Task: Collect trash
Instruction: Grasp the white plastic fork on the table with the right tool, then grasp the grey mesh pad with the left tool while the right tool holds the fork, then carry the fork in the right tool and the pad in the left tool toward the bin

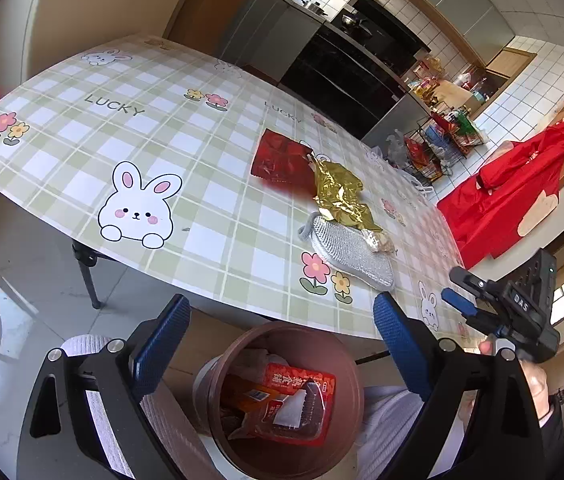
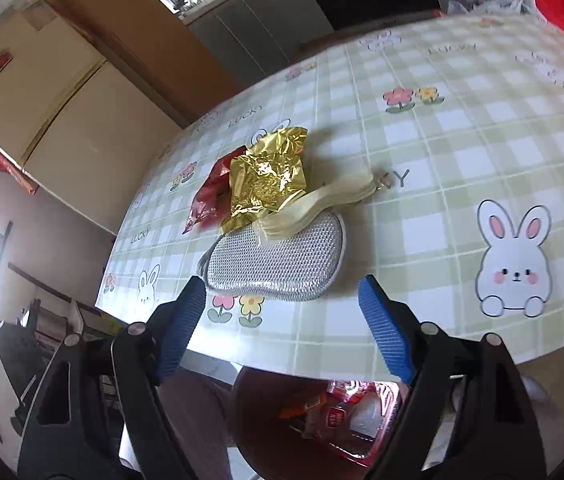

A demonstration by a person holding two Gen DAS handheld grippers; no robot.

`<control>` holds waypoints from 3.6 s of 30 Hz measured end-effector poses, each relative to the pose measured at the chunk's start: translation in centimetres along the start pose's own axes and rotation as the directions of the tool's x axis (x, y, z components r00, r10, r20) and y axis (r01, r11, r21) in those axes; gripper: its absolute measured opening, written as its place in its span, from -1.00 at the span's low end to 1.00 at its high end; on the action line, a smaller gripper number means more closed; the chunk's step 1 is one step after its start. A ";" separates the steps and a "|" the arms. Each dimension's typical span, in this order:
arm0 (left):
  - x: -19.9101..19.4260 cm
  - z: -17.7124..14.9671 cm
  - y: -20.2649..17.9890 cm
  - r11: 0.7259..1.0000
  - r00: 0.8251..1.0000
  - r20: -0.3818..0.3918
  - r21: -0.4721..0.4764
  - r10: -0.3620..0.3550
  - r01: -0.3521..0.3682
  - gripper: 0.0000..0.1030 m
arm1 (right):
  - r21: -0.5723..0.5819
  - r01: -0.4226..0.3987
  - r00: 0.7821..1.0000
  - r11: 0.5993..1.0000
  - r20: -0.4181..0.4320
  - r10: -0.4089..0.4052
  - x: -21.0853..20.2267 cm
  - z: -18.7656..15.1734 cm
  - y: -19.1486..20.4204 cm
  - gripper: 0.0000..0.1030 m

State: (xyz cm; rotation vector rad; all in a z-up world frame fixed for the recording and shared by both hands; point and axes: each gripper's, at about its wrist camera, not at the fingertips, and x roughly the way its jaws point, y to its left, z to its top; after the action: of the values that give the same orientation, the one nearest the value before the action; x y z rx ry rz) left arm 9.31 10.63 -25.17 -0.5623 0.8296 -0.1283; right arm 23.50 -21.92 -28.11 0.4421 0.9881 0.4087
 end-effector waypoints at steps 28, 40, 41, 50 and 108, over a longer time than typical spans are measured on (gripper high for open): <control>3.8 1.2 2.4 1.000 1.000 -0.025 -0.014 0.002 -0.002 0.76 | -0.095 0.276 0.960 0.956 -0.013 -0.279 7.7 5.1 0.9 -0.91; 5.1 1.7 -0.4 0.999 0.999 -0.042 0.043 -0.017 0.019 0.76 | -0.019 0.318 0.948 0.948 0.034 -0.317 6.8 6.5 -1.3 0.11; 5.2 1.7 -0.6 0.999 0.999 -0.044 0.044 -0.017 0.018 0.76 | -0.021 0.330 0.944 0.944 0.023 -0.329 7.4 6.6 -1.4 0.10; 6.9 1.9 -2.7 0.997 0.995 -0.091 0.053 -0.050 0.055 0.58 | -0.049 0.312 0.950 0.949 0.004 -0.312 7.7 5.1 -2.3 -0.56; -12.3 5.1 -4.2 0.996 0.943 0.320 0.037 -0.087 0.080 -0.67 | -0.367 0.141 0.971 0.920 0.232 -0.056 -11.5 -6.0 9.5 -0.56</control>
State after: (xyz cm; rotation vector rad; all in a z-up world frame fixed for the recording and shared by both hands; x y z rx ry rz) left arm 5.19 13.20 -12.08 -0.5778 0.4859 -0.1199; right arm 11.50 -18.94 -17.85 0.0788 0.6922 0.4393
